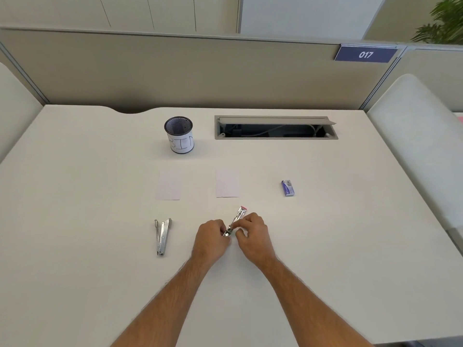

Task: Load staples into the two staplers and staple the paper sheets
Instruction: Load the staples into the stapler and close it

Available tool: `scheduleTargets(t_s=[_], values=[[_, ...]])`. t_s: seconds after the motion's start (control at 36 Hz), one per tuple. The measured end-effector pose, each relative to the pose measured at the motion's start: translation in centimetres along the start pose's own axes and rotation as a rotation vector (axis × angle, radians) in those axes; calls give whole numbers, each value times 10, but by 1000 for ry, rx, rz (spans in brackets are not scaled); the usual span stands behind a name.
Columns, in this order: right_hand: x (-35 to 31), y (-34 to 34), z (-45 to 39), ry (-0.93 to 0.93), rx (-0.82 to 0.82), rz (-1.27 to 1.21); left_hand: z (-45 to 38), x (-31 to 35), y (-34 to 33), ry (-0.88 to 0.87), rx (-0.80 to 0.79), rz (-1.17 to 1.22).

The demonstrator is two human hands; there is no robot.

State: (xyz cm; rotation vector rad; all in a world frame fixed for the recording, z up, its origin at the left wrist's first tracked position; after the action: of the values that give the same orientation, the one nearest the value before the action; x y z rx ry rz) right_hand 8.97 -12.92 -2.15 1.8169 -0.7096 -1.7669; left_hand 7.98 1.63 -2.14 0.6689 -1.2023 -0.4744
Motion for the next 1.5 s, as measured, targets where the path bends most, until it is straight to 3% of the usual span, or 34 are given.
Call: scheduleTargets(t_s=[0.33, 0.61, 1.0, 1.5], values=[[0, 4, -8, -5, -10, 85, 1, -1, 1, 27, -13, 19], [-13, 7, -4, 65, -46, -73, 1, 2, 1, -3, 5, 1], [-15, 5, -16, 57, -12, 96, 0, -1, -1, 5, -7, -10], [-6, 12, -22, -283, 56, -27, 2, -1, -3, 35, -33, -4]])
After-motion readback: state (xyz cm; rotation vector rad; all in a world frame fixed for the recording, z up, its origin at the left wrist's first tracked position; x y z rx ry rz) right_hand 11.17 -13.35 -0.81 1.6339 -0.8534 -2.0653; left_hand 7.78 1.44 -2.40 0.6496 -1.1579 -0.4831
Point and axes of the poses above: each hand's wrist, its own z-axis away from the middle knuckle, its own y-axis out of the back of the hand, x = y × z, the point moved 7 cm from there along -z, towards the middle knuckle, and after that the axes turned 8 degrees about x, right-handed, at the moved point
